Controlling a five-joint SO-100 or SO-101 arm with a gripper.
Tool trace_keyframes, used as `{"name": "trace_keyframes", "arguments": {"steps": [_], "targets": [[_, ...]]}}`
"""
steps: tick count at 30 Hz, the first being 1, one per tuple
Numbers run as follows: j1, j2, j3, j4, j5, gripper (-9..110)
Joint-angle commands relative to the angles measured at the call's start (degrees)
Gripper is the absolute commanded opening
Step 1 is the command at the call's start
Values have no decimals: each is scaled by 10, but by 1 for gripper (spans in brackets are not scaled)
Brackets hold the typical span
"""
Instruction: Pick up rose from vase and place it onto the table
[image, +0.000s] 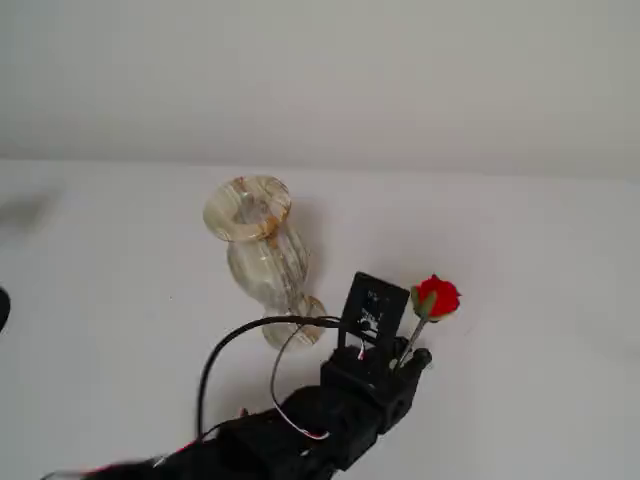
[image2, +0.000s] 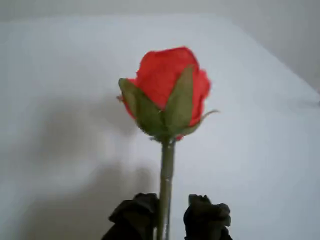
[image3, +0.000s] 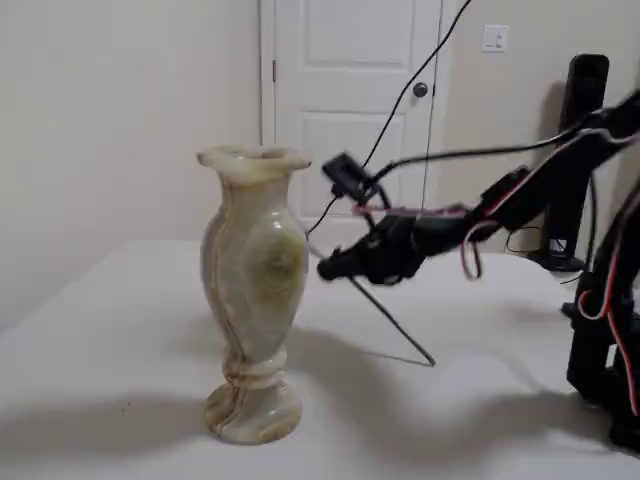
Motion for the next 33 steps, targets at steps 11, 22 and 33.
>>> {"name": "trace_keyframes", "arguments": {"steps": [11,22,33], "targets": [[-3,-431,-178,-433,-133,34],[10,-218,-111,-327,-112,35],[-6,336,-78,273,95,35]]}}
